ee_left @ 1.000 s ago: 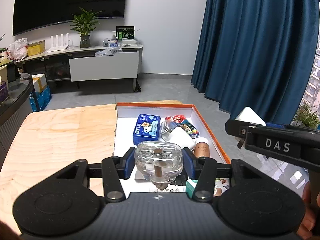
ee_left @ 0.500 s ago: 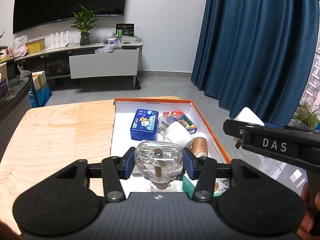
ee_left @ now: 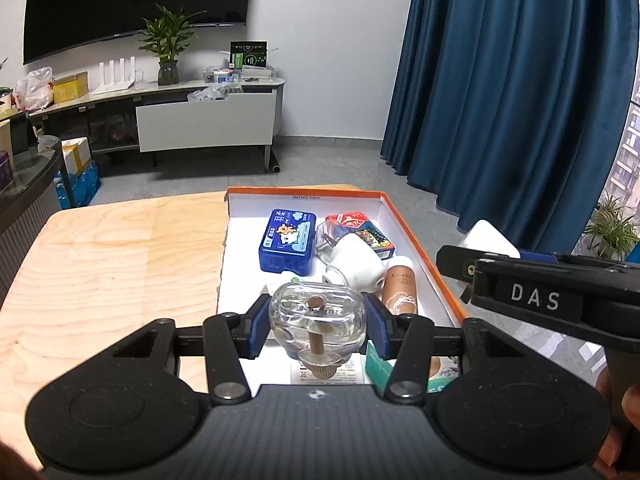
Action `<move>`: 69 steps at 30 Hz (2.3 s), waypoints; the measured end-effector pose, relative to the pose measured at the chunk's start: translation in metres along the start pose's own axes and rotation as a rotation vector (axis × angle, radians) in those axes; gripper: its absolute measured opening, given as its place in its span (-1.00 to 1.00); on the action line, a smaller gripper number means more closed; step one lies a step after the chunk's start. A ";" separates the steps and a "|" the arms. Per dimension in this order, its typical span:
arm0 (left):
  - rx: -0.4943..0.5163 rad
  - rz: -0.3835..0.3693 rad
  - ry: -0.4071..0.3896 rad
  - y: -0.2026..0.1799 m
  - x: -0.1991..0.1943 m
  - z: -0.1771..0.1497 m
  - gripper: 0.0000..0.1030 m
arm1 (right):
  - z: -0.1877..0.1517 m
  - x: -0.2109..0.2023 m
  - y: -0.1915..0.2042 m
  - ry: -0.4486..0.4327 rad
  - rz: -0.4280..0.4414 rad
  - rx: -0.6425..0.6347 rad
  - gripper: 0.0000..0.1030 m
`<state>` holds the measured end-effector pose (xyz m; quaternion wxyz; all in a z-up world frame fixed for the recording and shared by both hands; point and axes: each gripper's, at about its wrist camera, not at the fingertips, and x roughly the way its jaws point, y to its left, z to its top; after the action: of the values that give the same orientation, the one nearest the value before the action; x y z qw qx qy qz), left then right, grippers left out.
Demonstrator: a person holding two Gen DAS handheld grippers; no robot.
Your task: Organize rigid objects
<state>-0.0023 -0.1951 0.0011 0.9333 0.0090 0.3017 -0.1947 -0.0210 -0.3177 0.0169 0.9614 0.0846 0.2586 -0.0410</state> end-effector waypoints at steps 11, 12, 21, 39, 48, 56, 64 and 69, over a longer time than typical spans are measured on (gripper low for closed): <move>0.003 -0.010 0.029 0.001 0.014 -0.004 -0.02 | -0.004 0.028 -0.002 0.058 0.004 0.000 0.24; 0.005 -0.012 0.033 -0.001 0.016 -0.005 -0.02 | -0.005 0.030 -0.003 0.063 0.005 0.001 0.24; 0.014 -0.033 0.055 0.000 0.030 -0.006 -0.02 | 0.001 0.059 -0.004 0.096 0.017 0.003 0.30; 0.005 -0.092 0.024 -0.010 0.049 0.011 0.61 | 0.013 0.009 -0.029 -0.043 -0.048 0.016 0.57; -0.038 0.038 0.021 -0.005 -0.018 0.007 1.00 | 0.000 -0.041 -0.024 -0.038 -0.027 -0.025 0.66; -0.017 0.099 0.079 -0.014 -0.043 -0.016 1.00 | -0.031 -0.064 -0.023 0.027 -0.021 -0.023 0.68; 0.000 0.137 0.112 -0.015 -0.042 -0.027 1.00 | -0.050 -0.065 -0.022 0.078 -0.034 -0.020 0.68; 0.013 0.158 0.105 -0.016 -0.043 -0.031 1.00 | -0.055 -0.064 -0.022 0.092 -0.043 -0.027 0.68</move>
<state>-0.0576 -0.1908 0.0022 0.9285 0.0491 0.3475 -0.1217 -0.1056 -0.3272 -0.0010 0.9485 0.0677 0.3047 -0.0540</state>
